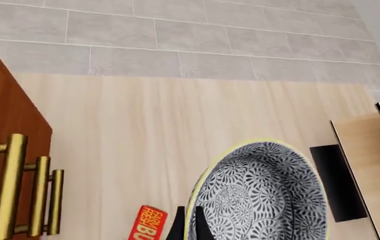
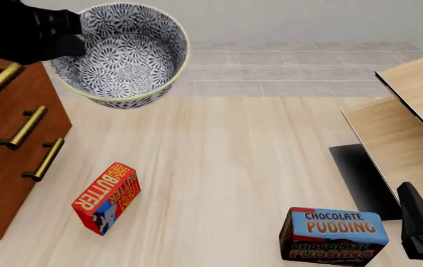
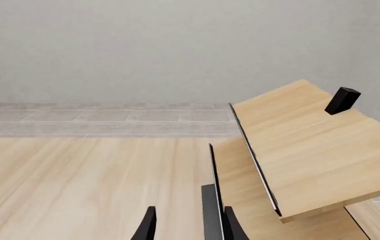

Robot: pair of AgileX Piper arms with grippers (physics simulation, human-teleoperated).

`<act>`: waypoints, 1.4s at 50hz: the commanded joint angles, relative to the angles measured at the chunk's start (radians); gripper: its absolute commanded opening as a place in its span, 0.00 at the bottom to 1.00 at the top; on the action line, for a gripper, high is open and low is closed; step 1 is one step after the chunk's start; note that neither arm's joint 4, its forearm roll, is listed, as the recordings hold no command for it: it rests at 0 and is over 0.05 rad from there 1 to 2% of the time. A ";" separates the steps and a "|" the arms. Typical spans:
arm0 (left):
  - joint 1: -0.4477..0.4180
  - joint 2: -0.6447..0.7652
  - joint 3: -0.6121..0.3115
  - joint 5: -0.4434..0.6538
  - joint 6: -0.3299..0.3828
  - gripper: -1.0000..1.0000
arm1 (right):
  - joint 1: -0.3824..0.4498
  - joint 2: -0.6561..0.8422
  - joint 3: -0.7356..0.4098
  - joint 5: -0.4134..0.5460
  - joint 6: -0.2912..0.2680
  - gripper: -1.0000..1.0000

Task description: Close the top drawer of the cabinet and put the bowl on top of it.

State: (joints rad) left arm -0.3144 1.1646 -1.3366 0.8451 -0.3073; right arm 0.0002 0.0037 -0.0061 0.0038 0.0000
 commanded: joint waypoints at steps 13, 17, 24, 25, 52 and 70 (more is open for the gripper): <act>0.070 -0.117 -0.067 0.118 -0.038 0.00 | 0.000 0.001 0.001 -0.002 0.000 1.00; 0.075 -0.127 -0.074 0.133 -0.046 0.00 | 0.000 0.000 0.001 -0.002 0.000 1.00; 0.097 -0.140 -0.095 0.152 -0.065 0.00 | 0.000 0.001 0.001 -0.002 0.000 1.00; 0.098 -0.139 -0.098 0.155 -0.062 0.00 | 0.000 0.000 0.001 -0.002 0.000 1.00; 0.219 -0.135 -0.262 0.258 -0.083 0.00 | 0.000 0.001 0.001 -0.002 0.000 1.00; 0.300 -0.130 -0.339 0.310 -0.078 0.00 | 0.000 0.000 0.001 -0.002 0.000 1.00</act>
State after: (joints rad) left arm -0.0545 1.0342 -1.6240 1.1255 -0.3938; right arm 0.0002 0.0037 -0.0061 0.0038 -0.0001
